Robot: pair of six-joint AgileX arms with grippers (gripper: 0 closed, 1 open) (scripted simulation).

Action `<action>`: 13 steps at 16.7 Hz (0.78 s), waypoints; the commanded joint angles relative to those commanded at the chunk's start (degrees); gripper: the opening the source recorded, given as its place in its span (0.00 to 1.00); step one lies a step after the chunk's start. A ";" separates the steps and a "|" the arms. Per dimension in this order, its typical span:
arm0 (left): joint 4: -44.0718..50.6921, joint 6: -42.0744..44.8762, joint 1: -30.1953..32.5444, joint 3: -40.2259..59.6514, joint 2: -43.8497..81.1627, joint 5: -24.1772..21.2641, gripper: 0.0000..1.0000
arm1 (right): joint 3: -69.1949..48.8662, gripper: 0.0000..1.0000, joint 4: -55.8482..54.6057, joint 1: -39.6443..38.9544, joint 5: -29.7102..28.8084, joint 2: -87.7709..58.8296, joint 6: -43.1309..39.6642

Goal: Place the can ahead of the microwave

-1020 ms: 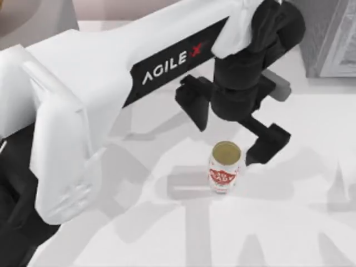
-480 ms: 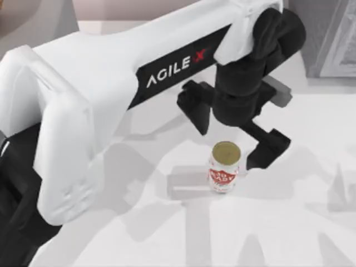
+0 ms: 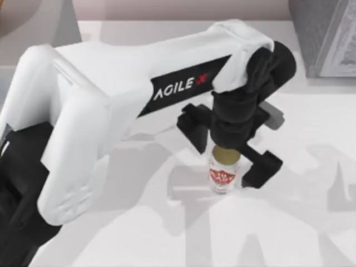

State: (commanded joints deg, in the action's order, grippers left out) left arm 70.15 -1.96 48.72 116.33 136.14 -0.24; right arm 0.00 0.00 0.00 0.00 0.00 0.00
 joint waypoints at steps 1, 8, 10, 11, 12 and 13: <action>0.00 0.00 0.00 0.00 0.00 0.00 1.00 | 0.00 1.00 0.00 0.00 0.00 0.00 0.00; 0.00 0.00 0.00 0.00 0.00 0.00 0.55 | 0.00 1.00 0.00 0.00 0.00 0.00 0.00; 0.00 0.00 0.00 0.00 0.00 0.00 0.40 | 0.00 1.00 0.00 0.00 0.00 0.00 0.00; 0.00 0.00 0.00 0.00 0.00 0.00 0.32 | 0.00 1.00 0.00 0.00 0.00 0.00 0.00; 0.00 0.00 0.00 0.00 0.00 0.00 0.25 | 0.00 1.00 0.00 0.00 0.00 0.00 0.00; 0.00 0.00 0.00 0.00 0.00 0.00 0.17 | 0.00 1.00 0.00 0.00 0.00 0.00 0.00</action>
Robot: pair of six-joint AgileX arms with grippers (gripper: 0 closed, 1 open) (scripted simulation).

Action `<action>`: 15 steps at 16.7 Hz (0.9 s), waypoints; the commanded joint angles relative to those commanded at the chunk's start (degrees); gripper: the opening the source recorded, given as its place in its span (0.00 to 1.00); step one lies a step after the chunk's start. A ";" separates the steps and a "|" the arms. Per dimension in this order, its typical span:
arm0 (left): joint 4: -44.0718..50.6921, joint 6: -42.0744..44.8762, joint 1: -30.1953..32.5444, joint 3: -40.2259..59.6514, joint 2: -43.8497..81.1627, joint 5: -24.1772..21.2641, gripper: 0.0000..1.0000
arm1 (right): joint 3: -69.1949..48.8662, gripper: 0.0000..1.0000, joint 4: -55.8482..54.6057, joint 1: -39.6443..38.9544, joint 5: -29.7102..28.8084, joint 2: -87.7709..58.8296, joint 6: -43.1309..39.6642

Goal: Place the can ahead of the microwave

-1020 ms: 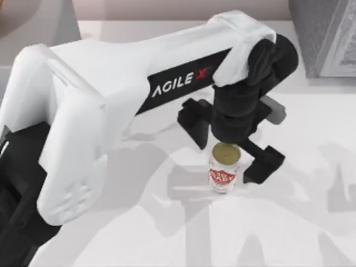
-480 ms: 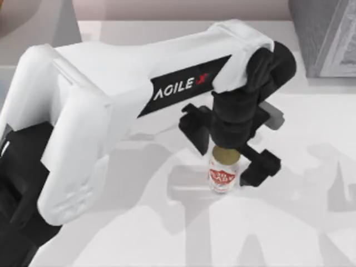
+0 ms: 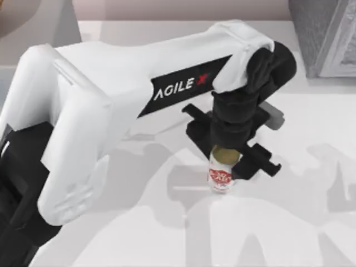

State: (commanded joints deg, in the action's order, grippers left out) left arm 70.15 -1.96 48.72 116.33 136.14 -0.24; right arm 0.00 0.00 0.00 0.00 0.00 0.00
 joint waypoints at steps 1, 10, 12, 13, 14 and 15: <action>0.00 0.00 0.00 0.00 0.00 0.00 0.10 | 0.00 1.00 0.00 0.00 0.00 0.00 0.00; 0.00 0.00 0.00 0.00 0.00 0.00 0.00 | 0.00 1.00 0.00 0.00 0.00 0.00 0.00; 0.23 0.07 -0.04 0.22 -0.03 -0.02 0.00 | 0.00 1.00 0.00 0.00 0.00 0.00 0.00; 1.00 0.10 0.01 0.99 -0.05 -0.02 0.00 | 0.00 1.00 0.00 0.00 0.00 0.00 0.00; 2.15 0.07 0.02 2.12 -0.04 -0.03 0.00 | 0.00 1.00 0.00 0.00 0.00 0.00 0.00; 3.41 0.00 -0.03 3.37 -0.06 -0.03 0.00 | 0.00 1.00 0.00 0.00 0.00 0.00 0.00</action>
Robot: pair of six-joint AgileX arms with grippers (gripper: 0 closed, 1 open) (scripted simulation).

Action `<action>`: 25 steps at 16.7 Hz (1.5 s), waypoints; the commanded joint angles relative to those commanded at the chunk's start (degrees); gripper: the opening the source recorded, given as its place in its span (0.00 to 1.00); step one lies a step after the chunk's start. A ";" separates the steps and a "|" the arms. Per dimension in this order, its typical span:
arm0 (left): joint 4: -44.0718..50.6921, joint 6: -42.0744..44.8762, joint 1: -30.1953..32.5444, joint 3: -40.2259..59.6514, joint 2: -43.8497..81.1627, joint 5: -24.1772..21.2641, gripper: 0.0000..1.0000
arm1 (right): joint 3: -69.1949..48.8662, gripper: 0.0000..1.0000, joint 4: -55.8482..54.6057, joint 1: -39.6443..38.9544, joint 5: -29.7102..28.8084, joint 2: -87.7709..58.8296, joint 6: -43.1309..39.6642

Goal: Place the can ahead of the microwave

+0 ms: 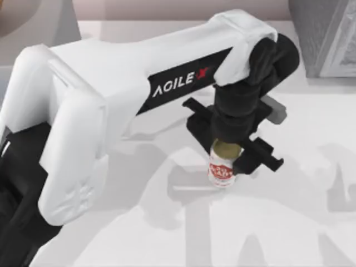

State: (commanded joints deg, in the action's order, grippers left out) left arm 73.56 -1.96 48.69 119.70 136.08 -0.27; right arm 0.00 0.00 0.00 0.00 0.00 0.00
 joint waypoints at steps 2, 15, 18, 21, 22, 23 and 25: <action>2.71 -0.01 0.02 2.52 -0.12 0.00 0.00 | 0.00 1.00 0.00 0.00 0.00 0.00 0.00; 9.72 6.03 -7.01 -7.27 -6.18 2.08 0.00 | 0.00 1.00 0.00 0.00 0.00 0.00 0.00; 12.58 11.28 -14.59 -18.90 -12.58 3.34 0.00 | 0.00 1.00 0.00 0.00 0.00 0.00 0.00; 14.14 17.01 -24.38 -31.11 -20.67 4.09 0.00 | 0.00 1.00 0.00 0.00 0.00 0.00 0.00; 14.19 18.90 -28.04 -34.95 -23.61 4.20 0.00 | 0.00 1.00 0.00 0.00 0.00 0.00 0.00; 13.96 20.74 -31.87 -38.58 -26.58 4.23 0.00 | 0.00 1.00 0.00 0.00 0.00 0.00 0.00; 12.52 24.19 -40.01 -45.00 -32.34 4.07 0.00 | 0.00 1.00 0.00 0.00 0.00 0.00 0.00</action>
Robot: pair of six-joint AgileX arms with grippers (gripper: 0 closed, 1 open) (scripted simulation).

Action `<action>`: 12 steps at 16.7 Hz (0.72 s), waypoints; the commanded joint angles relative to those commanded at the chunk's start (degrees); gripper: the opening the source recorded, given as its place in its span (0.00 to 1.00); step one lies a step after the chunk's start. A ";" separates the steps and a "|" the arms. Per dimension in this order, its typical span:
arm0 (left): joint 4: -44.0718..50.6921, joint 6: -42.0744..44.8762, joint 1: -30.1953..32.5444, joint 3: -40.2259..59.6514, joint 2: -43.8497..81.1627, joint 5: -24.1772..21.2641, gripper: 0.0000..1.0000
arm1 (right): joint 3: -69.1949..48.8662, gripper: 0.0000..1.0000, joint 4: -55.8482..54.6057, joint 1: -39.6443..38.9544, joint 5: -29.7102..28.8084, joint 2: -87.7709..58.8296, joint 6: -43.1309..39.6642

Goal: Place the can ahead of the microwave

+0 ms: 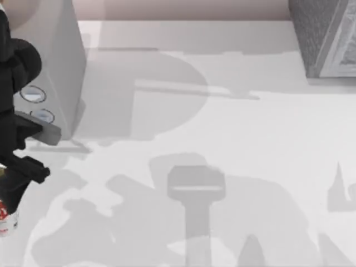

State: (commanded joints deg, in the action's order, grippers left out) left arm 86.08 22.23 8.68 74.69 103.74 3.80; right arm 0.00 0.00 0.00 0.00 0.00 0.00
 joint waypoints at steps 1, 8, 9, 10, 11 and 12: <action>-1.26 1.57 -4.26 -2.73 -2.63 -0.17 0.00 | 0.00 1.00 0.00 0.00 0.00 0.00 0.00; -16.51 8.91 -32.17 -12.73 -13.85 -2.42 0.00 | 0.00 1.00 0.00 0.00 0.00 0.00 0.00; -18.60 9.41 -34.89 -13.19 -14.61 -2.82 0.00 | 0.00 1.00 0.00 0.00 0.00 0.00 0.00; -20.39 9.79 -37.08 -13.51 -15.20 -3.19 0.00 | 0.00 1.00 0.00 0.00 0.00 0.00 0.00; -21.80 10.06 -38.69 -13.73 -15.62 -3.48 0.00 | 0.00 1.00 0.00 0.00 0.00 0.00 0.00; -22.73 10.22 -39.68 -13.85 -15.87 -3.68 0.00 | 0.00 1.00 0.00 0.00 0.00 0.00 0.00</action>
State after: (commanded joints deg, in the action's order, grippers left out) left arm 63.35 32.45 -31.00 60.85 87.86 0.12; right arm 0.00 0.00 0.00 0.00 0.00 0.00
